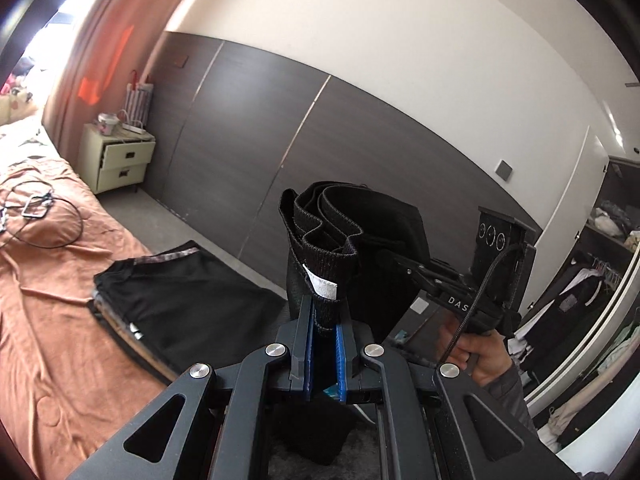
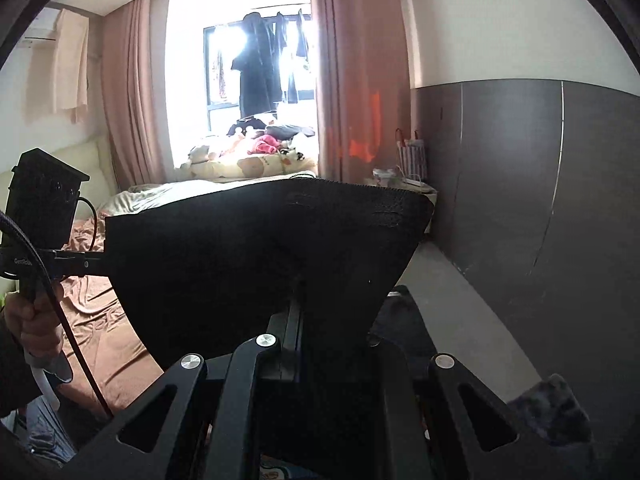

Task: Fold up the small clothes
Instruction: 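Carry the lifted black shirt with both grippers toward the stack of folded clothes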

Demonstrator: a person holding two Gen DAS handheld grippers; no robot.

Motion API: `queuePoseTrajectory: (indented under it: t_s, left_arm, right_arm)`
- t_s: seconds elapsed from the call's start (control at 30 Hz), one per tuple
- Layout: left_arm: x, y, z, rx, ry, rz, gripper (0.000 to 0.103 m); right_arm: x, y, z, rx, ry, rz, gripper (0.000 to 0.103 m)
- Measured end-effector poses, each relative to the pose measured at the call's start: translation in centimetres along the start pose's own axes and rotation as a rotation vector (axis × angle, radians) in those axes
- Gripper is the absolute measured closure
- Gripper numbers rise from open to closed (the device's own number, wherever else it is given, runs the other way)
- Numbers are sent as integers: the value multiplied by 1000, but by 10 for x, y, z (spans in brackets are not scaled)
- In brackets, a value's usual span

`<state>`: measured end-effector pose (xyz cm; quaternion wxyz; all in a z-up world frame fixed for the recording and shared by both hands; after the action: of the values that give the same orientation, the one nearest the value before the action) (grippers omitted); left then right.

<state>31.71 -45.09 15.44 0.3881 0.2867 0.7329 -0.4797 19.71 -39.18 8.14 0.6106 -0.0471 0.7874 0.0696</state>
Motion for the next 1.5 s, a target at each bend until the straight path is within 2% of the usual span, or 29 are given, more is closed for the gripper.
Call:
queuePoseTrajectory:
  t_s: [0.23, 0.43, 0.7, 1.07, 1.3, 1.5]
  left_arm:
    - [-7, 6, 36, 39, 27, -16, 94]
    - [-19, 28, 61, 31, 46, -38, 94]
    - [-35, 87, 93, 6, 45, -113, 94]
    - [-34, 178, 128, -58, 67, -214, 94]
    - [-20, 237, 155, -78, 106, -278, 94]
    - [-2, 278, 171, -113, 134, -323, 94]
  right_arm:
    - [-5, 7, 7, 44, 17, 10, 96]
    - [-3, 23, 33, 60, 48, 22, 96]
    - [5, 41, 85, 58, 105, 47, 96]
    - [20, 69, 143, 42, 179, 67, 96]
    - [30, 34, 146, 47, 237, 94, 96]
    - [18, 9, 167, 55, 303, 101, 96]
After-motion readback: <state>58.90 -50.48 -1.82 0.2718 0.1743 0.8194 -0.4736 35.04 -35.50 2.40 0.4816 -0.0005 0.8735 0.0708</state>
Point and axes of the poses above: each gripper's, at about its wrist camera, not at the fingertips, and z roughly the way its jaws point, y to its left, x to its underside, the point moved 6 cm from there along z, roughly the way its jaws point, and after that the axes turned 8 degrees about -y, right-handed, at the moved point
